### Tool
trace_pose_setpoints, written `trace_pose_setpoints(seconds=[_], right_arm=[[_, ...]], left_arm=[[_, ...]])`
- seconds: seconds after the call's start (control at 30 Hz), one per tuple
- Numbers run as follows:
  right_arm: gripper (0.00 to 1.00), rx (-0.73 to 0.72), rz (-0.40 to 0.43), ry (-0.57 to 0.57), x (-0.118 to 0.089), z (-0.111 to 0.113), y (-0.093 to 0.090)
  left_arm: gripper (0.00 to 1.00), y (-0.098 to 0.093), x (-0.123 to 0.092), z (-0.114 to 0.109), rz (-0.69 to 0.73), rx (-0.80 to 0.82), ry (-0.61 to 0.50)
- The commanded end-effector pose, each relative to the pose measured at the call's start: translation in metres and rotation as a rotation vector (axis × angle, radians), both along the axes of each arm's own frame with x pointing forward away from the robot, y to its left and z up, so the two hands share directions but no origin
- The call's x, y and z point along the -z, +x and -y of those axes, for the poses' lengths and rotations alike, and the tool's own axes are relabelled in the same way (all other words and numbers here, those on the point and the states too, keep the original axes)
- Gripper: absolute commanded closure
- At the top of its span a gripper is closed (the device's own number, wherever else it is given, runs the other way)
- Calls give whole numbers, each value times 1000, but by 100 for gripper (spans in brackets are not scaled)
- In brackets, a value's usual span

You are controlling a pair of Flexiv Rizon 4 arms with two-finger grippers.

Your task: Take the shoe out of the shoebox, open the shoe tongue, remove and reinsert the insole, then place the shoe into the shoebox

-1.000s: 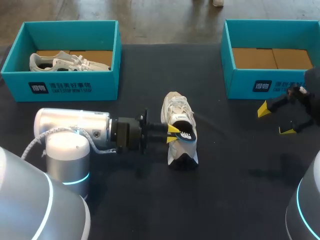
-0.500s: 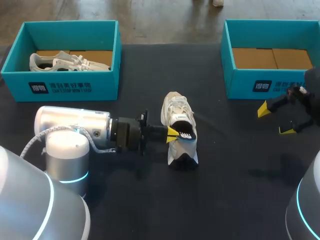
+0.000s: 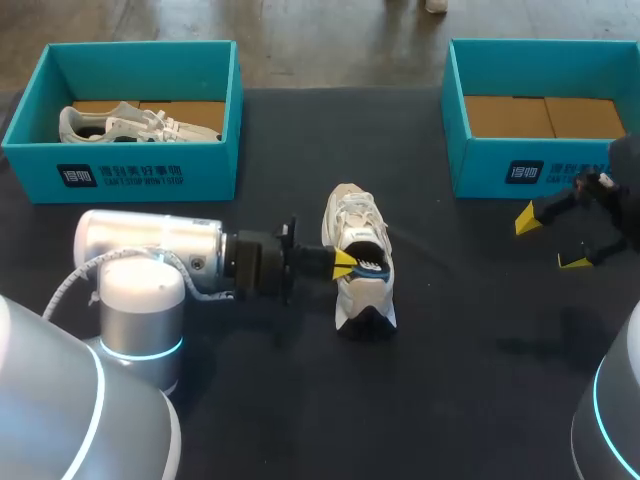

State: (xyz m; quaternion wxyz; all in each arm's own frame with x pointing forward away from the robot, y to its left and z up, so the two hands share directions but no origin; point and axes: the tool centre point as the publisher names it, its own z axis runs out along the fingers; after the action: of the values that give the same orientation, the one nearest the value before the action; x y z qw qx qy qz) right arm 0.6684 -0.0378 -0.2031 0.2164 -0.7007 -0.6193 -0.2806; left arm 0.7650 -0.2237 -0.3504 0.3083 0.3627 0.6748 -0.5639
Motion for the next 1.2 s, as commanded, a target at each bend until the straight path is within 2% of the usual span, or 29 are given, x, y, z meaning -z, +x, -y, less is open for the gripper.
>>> trace_pose_setpoints(seconds=[0.03, 0.2, 0.43, 0.47, 0.53, 0.57, 0.67, 1.2], right_arm=[[0, 2, 0, -4, 0, -1, -1], [0, 2, 0, -4, 0, -1, -1], [0, 2, 0, -4, 0, -1, -1], [0, 2, 0, -4, 0, -1, -1], [0, 2, 0, -4, 0, -1, -1], [0, 2, 0, -4, 0, -1, -1], [0, 2, 0, -4, 0, -1, -1], [0, 2, 0, -4, 0, -1, -1]], left_arm=[[100, 8, 3, 6, 2, -3, 15], [100, 13, 4, 6, 5, -11, 30], [99, 7, -1, 2, -1, -12, 23], [87, 6, -2, 1, -2, -12, 22], [76, 4, -3, -1, -6, -15, 17], [67, 2, -4, -2, -7, -16, 16], [63, -2, -7, -5, -12, -17, 8], [67, -19, -13, -3, -24, 30, 4]])
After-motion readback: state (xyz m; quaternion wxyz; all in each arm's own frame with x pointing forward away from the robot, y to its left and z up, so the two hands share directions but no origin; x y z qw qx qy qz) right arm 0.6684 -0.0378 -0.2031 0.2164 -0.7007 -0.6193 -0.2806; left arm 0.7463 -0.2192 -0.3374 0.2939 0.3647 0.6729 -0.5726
